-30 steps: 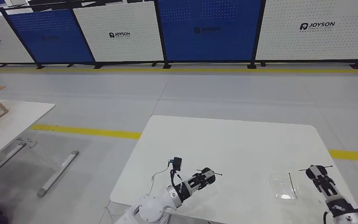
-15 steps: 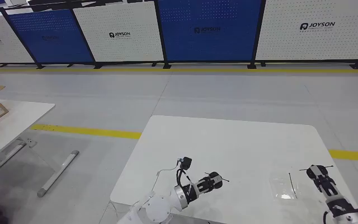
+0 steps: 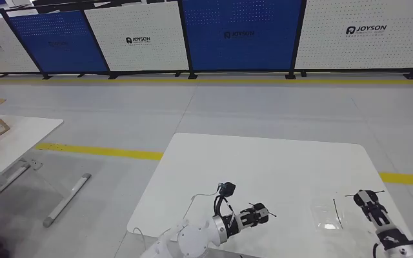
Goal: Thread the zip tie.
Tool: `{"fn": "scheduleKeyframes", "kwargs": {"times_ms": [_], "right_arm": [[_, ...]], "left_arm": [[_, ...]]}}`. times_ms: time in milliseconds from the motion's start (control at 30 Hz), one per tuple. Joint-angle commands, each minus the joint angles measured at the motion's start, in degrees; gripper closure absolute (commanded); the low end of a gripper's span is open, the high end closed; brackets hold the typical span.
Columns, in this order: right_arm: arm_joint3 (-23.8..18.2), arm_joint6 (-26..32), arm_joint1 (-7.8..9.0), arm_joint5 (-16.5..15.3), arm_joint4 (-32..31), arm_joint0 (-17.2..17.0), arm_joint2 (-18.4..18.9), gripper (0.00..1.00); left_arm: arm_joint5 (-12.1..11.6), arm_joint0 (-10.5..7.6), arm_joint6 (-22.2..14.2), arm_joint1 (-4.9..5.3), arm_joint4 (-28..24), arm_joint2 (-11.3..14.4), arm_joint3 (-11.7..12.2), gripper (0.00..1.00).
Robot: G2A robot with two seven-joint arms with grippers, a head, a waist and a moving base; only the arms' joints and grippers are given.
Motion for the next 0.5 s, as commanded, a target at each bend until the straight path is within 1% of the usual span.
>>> {"fn": "scheduleKeyframes", "kwargs": {"times_ms": [0,67,133,200,267,300,333,367,467], "right_arm": [[0.0,0.0,0.00,0.0,0.0,0.0,0.0,1.00],[0.0,0.0,0.00,0.0,0.0,0.0,0.0,1.00],[0.0,0.0,0.00,0.0,0.0,0.0,0.0,1.00],[0.0,0.0,0.00,0.0,0.0,0.0,0.0,1.00],[0.0,0.0,0.00,0.0,0.0,0.0,0.0,1.00],[0.0,0.0,0.00,0.0,0.0,0.0,0.0,1.00],[0.0,0.0,0.00,0.0,0.0,0.0,0.0,1.00],[0.0,0.0,0.00,0.0,0.0,0.0,0.0,1.00],[0.0,0.0,0.00,0.0,0.0,0.0,0.0,1.00]], "left_arm": [[0.0,0.00,0.0,0.00,0.0,0.0,0.0,1.00],[0.0,0.00,0.0,0.00,0.0,0.0,0.0,1.00],[0.0,0.00,1.7,-0.12,-0.5,0.0,0.0,1.00],[0.1,-0.19,5.6,-0.55,-3.0,0.1,0.1,1.00],[0.5,-0.72,8.9,-0.95,-3.5,0.7,0.4,1.00],[1.1,-0.94,11.6,-1.27,-4.1,1.1,0.7,1.00],[1.6,-1.21,13.4,-1.50,-3.6,1.6,0.9,1.00],[2.0,-1.42,14.2,-1.64,-3.2,2.1,1.1,1.00],[2.0,-1.42,14.2,-1.64,-3.2,2.1,1.1,1.00]]}}
